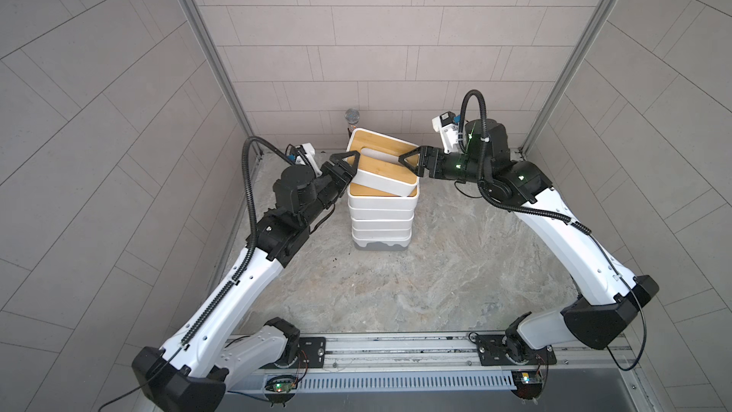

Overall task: Stack the tissue boxes
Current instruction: Place the tissue box at the tissue box.

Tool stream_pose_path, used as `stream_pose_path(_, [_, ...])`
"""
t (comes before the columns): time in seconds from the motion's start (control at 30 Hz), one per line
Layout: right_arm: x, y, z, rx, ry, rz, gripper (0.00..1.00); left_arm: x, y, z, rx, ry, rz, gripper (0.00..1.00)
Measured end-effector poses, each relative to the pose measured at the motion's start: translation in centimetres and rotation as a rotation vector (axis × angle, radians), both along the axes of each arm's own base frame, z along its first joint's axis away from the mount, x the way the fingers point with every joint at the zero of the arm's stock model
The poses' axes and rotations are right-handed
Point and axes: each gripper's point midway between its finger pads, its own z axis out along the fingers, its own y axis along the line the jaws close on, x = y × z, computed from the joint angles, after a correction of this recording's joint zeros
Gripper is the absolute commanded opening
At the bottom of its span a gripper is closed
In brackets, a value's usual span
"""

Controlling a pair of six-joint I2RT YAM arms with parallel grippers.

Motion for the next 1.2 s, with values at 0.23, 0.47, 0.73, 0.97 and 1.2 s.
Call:
stream_pose_path(0.23, [-0.1, 0.1, 0.0, -0.001, -0.002, 0.006, 0.84, 0.1, 0.5, -0.8, 0.069, 0.018, 0.019, 0.79])
stream_pose_path(0.47, [-0.2, 0.1, 0.0, 0.000, -0.003, 0.014, 0.79, 0.2, 1.0, -1.8, 0.125, 0.037, 0.046, 0.81])
stream_pose_path(0.73, [-0.1, 0.2, -0.2, -0.006, -0.004, 0.020, 0.75, 0.3, 1.5, -2.2, 0.161, 0.040, 0.067, 0.83])
stream_pose_path(0.97, [0.0, 0.3, -0.4, -0.013, -0.005, 0.026, 0.68, 0.3, 1.8, -2.3, 0.184, 0.045, 0.079, 0.86])
stream_pose_path(1.2, [0.0, 0.4, -0.6, -0.018, -0.002, 0.027, 0.65, 0.3, 2.1, -2.6, 0.206, 0.051, 0.088, 0.92])
